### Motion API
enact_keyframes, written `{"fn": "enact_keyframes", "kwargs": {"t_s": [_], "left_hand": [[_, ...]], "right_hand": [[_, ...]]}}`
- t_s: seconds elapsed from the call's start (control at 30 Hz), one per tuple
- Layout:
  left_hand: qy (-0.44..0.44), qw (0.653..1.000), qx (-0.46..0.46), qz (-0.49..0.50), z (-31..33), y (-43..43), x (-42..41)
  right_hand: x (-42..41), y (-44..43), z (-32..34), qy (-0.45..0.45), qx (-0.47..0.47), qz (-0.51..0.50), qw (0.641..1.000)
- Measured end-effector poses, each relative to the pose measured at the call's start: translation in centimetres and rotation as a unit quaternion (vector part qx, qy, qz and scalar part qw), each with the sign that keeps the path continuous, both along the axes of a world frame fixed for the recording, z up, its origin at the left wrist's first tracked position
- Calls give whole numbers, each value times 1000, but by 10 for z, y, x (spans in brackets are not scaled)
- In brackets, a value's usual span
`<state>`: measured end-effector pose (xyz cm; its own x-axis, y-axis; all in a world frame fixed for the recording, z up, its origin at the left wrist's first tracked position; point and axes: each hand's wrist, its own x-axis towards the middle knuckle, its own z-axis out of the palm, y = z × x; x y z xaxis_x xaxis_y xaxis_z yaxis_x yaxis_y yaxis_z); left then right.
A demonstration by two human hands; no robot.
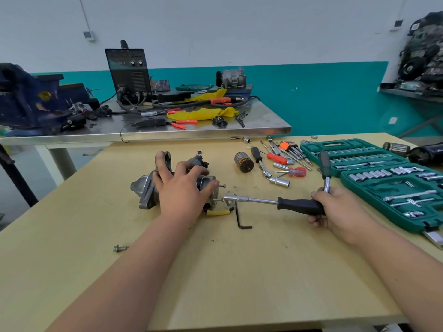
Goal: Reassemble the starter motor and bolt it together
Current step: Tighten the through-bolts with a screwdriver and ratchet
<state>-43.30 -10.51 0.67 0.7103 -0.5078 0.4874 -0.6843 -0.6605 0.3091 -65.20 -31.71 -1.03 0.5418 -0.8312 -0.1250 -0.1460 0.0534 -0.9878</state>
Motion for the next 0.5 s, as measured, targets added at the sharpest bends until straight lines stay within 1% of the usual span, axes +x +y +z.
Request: {"fn": "enact_keyframes", "kwargs": {"t_s": [0.1,0.23,0.37,0.5], "left_hand": [[-7,1000,-21,-23,-3,1,0],[-46,995,-43,-83,-8,3,3],[-62,989,13,-133,-8,9,11],[-98,983,74,-135,-10,12,15]], "right_hand": [[-2,3,1,4,-32,6,999],[-6,11,2,14,-105,-9,994],[-8,21,8,11,-135,-24,991],[-9,24,11,2,-138,-34,990]]}}
